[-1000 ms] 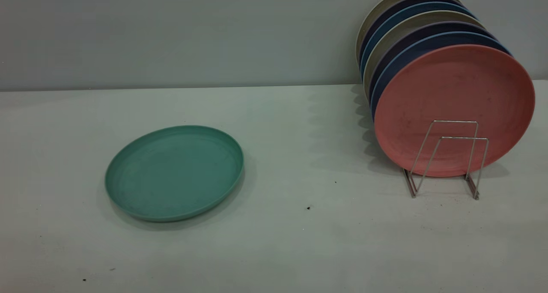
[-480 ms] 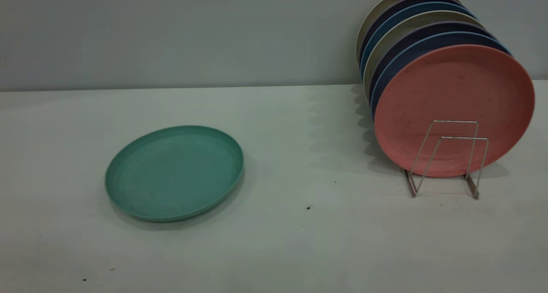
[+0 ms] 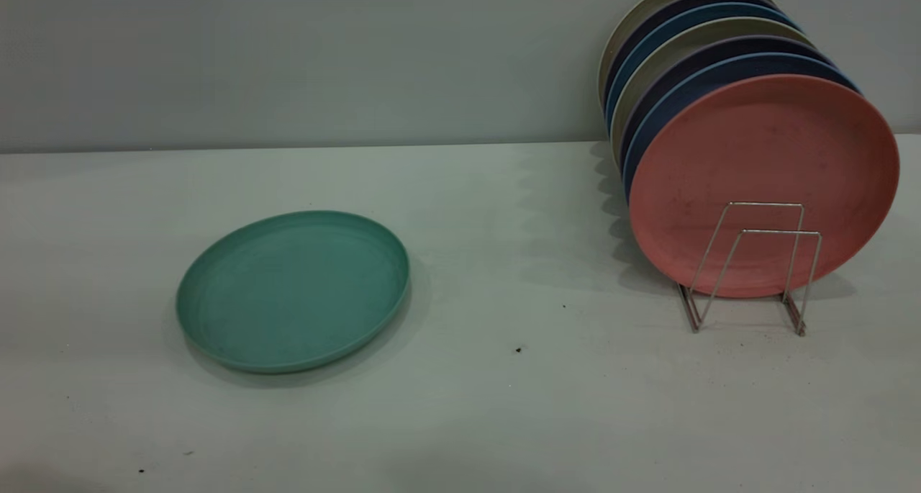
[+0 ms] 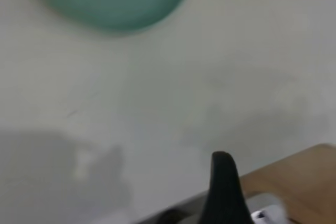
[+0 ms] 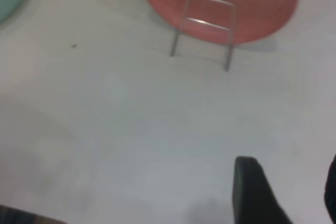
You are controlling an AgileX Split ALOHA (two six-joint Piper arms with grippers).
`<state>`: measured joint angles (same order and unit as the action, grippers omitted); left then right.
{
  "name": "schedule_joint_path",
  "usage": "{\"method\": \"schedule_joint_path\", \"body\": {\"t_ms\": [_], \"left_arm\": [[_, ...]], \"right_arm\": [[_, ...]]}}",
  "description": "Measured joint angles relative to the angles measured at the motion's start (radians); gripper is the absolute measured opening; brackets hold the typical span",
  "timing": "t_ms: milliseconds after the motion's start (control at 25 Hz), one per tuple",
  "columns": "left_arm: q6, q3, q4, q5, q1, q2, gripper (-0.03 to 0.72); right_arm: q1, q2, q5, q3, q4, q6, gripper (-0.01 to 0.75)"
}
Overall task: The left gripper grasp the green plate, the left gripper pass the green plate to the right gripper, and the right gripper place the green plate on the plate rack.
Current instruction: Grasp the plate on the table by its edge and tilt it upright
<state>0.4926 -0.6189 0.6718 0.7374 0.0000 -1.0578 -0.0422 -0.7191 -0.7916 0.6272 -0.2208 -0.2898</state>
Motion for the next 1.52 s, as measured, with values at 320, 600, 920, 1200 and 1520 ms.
{"method": "schedule_joint_path", "body": {"t_ms": [320,600,920,1200,1520], "left_arm": [[0.49,-0.12,0.487,-0.045,0.023,-0.5,0.563],[0.533,-0.311,0.537,-0.024,0.181,-0.854,0.563],[0.535,-0.346,0.544,-0.089,0.317,-1.042,0.563],[0.631,-0.349,0.665,-0.135,0.311,-1.175,0.563],[0.753,-0.398,0.853,-0.106,0.277,-1.291,0.516]], "right_arm": [[0.0,-0.106,0.058,0.006,-0.074,-0.085,0.349],[0.0,-0.105,0.063,0.006,-0.077,-0.094,0.349],[0.0,-0.106,0.076,0.006,-0.077,-0.095,0.349],[0.0,-0.106,0.082,0.006,-0.077,-0.097,0.349],[0.0,-0.106,0.089,0.006,-0.077,-0.097,0.349]]}}
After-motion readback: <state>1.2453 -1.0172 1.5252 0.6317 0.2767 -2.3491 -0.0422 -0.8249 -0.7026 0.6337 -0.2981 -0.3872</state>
